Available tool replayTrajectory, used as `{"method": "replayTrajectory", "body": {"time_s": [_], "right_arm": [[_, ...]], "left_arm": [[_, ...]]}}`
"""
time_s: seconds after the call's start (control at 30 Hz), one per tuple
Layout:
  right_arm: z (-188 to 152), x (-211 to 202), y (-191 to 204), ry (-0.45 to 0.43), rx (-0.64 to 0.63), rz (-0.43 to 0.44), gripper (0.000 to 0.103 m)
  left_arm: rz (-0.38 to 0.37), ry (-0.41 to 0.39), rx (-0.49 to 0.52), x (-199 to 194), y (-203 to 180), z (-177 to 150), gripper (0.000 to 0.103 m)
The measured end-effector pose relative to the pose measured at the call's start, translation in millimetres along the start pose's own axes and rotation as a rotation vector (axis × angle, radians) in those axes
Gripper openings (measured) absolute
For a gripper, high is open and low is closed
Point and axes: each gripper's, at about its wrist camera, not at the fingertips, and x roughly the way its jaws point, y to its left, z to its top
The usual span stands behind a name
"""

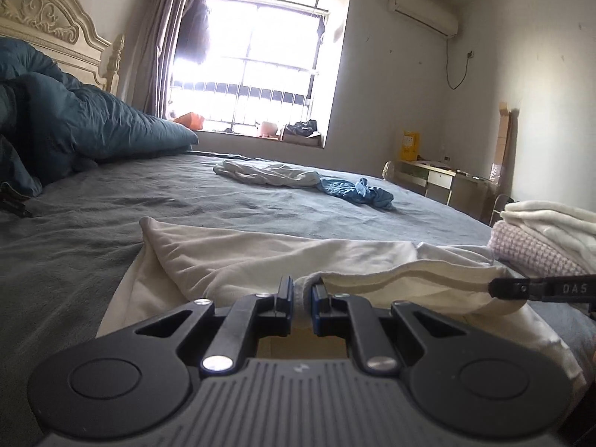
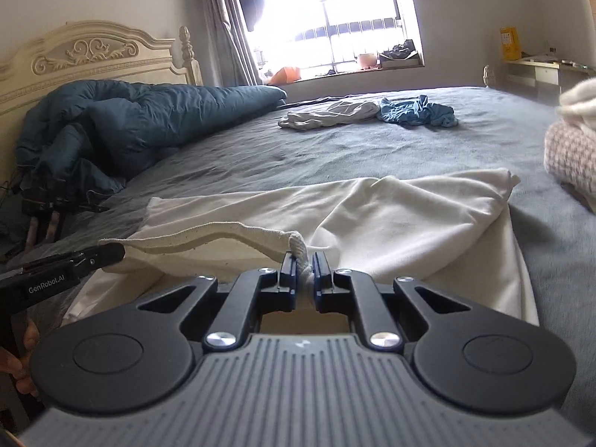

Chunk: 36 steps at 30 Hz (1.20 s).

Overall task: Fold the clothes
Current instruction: 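Lift the collar with both tools and fold it over toward the hem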

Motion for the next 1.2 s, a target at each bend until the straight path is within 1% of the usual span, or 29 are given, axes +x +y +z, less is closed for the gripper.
{"method": "replayTrajectory", "body": {"time_s": [0.2, 0.33, 0.6, 0.73, 0.93, 1.2], "right_arm": [[-9.4, -18.8, 1.6, -0.001, 0.020, 0.019, 0.007], [-13.0, -30.5, 4.3, 0.008, 0.014, 0.033, 0.007], [-22.1, -47.1, 4.9, 0.031, -0.002, 0.053, 0.007], [-26.3, -51.6, 4.8, 0.056, -0.007, 0.058, 0.007], [-31.9, -59.6, 7.8, 0.084, -0.014, 0.069, 0.007], [-40.7, -60.7, 10.4, 0.120, -0.035, 0.070, 0.007]], "left_arm": [[-0.017, -0.011, -0.019, -21.3, 1.0, -3.5, 0.011], [-0.026, -0.009, -0.007, -35.5, 0.5, -7.2, 0.011], [-0.058, 0.037, 0.023, -56.2, 1.5, -18.4, 0.010], [-0.061, 0.048, 0.056, -63.2, 1.2, -22.0, 0.010], [-0.069, 0.059, 0.059, -75.5, 2.8, -22.9, 0.010], [-0.071, 0.098, 0.074, -78.1, 5.5, -33.0, 0.010]]}}
